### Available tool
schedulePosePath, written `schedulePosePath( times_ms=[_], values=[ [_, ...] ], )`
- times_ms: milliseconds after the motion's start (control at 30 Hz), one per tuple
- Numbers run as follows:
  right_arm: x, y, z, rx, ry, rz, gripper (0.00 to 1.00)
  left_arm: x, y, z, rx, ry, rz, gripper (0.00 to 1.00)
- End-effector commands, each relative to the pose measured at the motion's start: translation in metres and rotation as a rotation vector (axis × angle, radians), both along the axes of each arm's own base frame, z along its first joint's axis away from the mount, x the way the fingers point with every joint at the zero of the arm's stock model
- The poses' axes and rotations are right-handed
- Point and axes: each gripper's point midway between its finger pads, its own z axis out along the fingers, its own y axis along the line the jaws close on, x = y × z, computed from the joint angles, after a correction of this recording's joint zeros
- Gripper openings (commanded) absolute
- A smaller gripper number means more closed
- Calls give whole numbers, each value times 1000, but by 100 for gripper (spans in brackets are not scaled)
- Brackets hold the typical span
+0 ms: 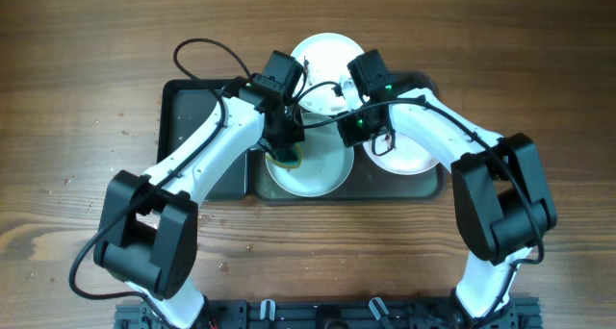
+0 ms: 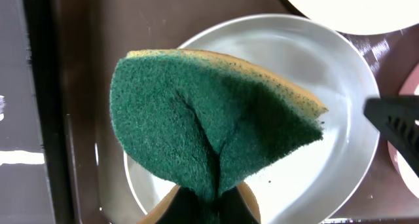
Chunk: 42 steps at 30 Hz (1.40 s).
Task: Clean dirty plates on tray and stack at the side
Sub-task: 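Grip the blue-green plate rim with the right gripper, lower sponge, then scrub the blue-green plate with the sponge in the left gripper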
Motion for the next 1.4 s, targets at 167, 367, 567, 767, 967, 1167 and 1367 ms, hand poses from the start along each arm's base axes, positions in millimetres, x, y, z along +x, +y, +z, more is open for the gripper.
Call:
schedulePosePath(
  times_ms=[167, 367, 567, 767, 967, 1167, 1367],
  values=[
    [-1, -3, -7, -15, 15, -23, 4, 0, 6, -6, 28, 12, 48, 4],
    [-2, -2, -7, -12, 17, -22, 4, -3, 4, -12, 17, 38, 17, 4],
    [-2, -2, -7, -9, 18, -21, 4, -4, 5, -25, 32, 68, 17, 4],
    [-7, 4, -5, 27, 38, 4, 4, -2, -10, -27, -83, 89, -45, 4],
    [-11, 3, -6, 21, 46, 31, 4, 4, 2, -26, -99, 92, -20, 4],
    [-14, 7, -5, 42, 52, 68, 4, -4, 7, -36, -90, 110, -39, 4],
    [-14, 7, -5, 42, 52, 67, 4, -3, 9, -43, -90, 109, -32, 4]
  ],
)
